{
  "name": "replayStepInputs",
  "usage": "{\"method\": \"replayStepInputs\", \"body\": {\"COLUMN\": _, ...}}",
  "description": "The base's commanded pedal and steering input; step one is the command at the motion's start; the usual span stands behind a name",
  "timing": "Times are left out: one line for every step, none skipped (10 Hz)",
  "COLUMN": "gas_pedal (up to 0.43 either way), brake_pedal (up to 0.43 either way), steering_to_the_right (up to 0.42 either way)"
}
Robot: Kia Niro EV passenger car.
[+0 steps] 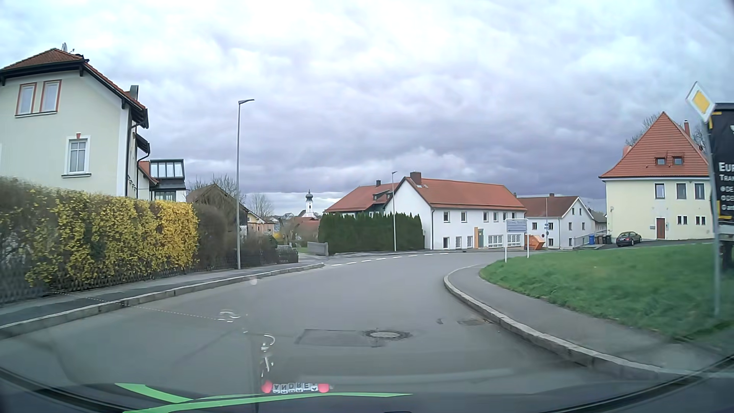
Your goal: Follow the waypoints while adhering to traffic rules and regulations
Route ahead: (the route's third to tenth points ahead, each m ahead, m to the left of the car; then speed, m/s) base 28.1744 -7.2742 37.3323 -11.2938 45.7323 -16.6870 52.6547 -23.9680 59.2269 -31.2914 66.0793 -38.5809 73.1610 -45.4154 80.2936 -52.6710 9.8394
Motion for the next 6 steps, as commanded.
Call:
{"method": "replayStepInputs", "body": {"gas_pedal": 0.020, "brake_pedal": 0.000, "steering_to_the_right": 0.004}}
{"method": "replayStepInputs", "body": {"gas_pedal": 0.020, "brake_pedal": 0.000, "steering_to_the_right": 0.005}}
{"method": "replayStepInputs", "body": {"gas_pedal": 0.020, "brake_pedal": 0.000, "steering_to_the_right": 0.008}}
{"method": "replayStepInputs", "body": {"gas_pedal": 0.020, "brake_pedal": 0.000, "steering_to_the_right": 0.011}}
{"method": "replayStepInputs", "body": {"gas_pedal": 0.020, "brake_pedal": 0.000, "steering_to_the_right": 0.015}}
{"method": "replayStepInputs", "body": {"gas_pedal": 0.020, "brake_pedal": 0.000, "steering_to_the_right": 0.023}}
